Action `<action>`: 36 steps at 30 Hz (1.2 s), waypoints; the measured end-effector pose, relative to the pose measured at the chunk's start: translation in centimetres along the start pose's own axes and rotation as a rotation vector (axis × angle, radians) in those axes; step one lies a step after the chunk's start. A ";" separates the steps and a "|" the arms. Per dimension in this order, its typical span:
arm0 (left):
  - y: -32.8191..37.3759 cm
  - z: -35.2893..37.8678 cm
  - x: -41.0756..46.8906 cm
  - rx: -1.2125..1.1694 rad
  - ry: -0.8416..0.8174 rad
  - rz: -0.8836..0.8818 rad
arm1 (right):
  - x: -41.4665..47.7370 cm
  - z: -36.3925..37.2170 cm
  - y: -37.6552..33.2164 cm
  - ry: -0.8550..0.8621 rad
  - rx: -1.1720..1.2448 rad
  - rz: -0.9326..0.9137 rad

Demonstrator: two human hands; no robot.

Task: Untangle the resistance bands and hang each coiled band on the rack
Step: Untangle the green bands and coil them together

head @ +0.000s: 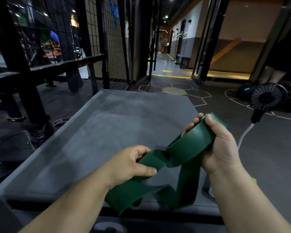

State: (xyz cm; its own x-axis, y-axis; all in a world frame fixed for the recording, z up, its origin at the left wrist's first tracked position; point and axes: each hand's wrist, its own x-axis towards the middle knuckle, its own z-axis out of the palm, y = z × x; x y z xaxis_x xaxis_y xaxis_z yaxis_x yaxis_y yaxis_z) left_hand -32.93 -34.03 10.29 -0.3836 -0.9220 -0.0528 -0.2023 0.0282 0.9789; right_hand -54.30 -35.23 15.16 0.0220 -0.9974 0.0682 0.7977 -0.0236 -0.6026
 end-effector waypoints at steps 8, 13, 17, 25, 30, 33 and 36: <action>0.0 -0.3 -0.1 0.018 0.005 0.010 | -0.6 0.6 1.6 0.050 -0.215 -0.077; 0.5 -1.5 -0.8 0.208 -0.092 -0.071 | -0.4 0.9 1.7 0.139 -0.183 -0.160; 0.5 -1.4 -1.1 0.218 -0.160 -0.149 | -0.4 0.7 1.3 0.233 -0.199 -0.223; 1.5 -0.3 -0.8 -0.083 -0.001 -0.067 | -1.3 0.9 4.2 0.140 -0.525 -0.202; 0.4 -0.8 -0.4 -0.092 -0.015 -0.052 | -2.6 1.5 6.6 0.011 -0.717 -0.167; 0.1 -0.9 -0.1 -0.146 0.015 0.008 | -2.7 1.6 6.2 -0.120 -0.746 -0.124; 0.0 -0.8 0.1 -0.093 0.041 0.067 | -2.6 1.4 5.4 -0.221 -0.780 -0.059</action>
State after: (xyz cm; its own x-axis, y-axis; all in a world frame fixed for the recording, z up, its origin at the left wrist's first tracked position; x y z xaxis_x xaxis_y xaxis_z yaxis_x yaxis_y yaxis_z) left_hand -32.25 -34.48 10.42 -0.3562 -0.9342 0.0192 -0.0925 0.0557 0.9942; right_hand -49.19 -32.67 12.80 0.1769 -0.9585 0.2235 0.1531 -0.1975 -0.9683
